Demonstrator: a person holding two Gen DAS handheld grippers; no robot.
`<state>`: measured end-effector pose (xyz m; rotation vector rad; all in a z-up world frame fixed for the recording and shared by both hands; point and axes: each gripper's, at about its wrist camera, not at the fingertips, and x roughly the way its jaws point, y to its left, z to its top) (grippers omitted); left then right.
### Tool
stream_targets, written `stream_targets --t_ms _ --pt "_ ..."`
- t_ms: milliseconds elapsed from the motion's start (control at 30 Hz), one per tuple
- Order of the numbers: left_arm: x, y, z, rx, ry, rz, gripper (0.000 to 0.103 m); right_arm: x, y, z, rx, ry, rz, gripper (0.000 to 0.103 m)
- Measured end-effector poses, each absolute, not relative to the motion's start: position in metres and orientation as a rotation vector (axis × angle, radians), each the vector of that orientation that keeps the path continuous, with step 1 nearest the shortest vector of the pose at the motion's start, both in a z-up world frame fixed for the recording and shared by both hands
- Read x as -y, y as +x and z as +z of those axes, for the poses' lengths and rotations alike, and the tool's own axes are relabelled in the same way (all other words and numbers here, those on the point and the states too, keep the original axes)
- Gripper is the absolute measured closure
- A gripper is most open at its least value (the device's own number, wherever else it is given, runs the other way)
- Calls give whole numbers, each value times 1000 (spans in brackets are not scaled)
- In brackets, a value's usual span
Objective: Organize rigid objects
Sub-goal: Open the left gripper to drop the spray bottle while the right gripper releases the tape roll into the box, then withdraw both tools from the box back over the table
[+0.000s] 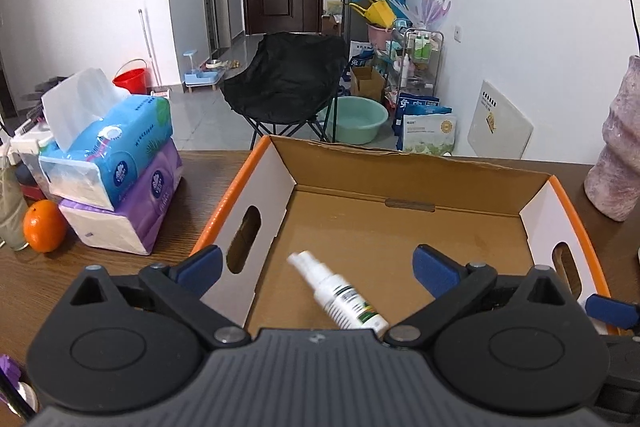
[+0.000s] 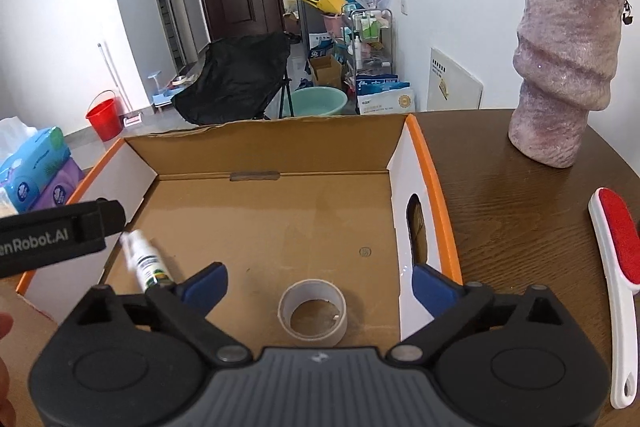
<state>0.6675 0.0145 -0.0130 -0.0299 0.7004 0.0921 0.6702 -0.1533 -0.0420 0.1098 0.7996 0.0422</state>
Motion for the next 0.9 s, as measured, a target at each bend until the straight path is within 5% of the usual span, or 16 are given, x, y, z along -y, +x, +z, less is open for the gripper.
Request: stream_targets --t_ms 900 --pt "-25 581 43 -627 -49 139 0 162 590 9 -732 104 48 1"
